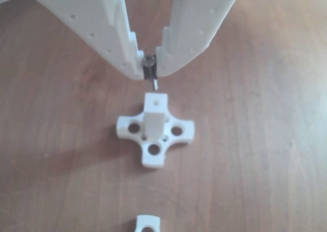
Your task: Grab the screw and set it in the hole.
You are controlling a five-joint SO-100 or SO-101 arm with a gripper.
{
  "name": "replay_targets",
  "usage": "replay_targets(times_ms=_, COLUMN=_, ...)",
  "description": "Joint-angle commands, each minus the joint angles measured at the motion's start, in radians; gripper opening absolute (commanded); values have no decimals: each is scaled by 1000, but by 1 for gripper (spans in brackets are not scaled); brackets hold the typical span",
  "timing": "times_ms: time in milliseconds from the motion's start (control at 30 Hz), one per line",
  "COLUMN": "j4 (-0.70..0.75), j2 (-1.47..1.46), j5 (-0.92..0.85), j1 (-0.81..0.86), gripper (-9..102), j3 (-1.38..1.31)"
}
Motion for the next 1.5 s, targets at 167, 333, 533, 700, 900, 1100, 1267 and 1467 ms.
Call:
replay_targets(times_ms=167, j4=-31, j2=32, j5=-5, j1=14, gripper=-4, j3=-9)
replay_targets(times_ms=333, j4=-35, j2=28, j5=-8, j1=18, gripper=-4, j3=-6)
replay_targets(times_ms=533, j4=-35, j2=26, j5=-9, j1=21, gripper=-4, j3=2)
replay_targets(times_ms=700, j4=-32, j2=25, j5=-5, j1=15, gripper=-4, j3=0)
replay_targets(times_ms=900, j4=-32, j2=25, j5=-5, j1=12, gripper=-4, j3=0)
replay_targets(times_ms=1100, j4=-37, j2=20, j5=-5, j1=9, gripper=-4, j3=0)
replay_targets(times_ms=1267, j4=-40, j2=14, j5=-3, j1=9, gripper=-4, j3=0)
replay_targets(times_ms=1467, j4=-48, j2=6, j5=-3, j1=8, gripper=-4, j3=2)
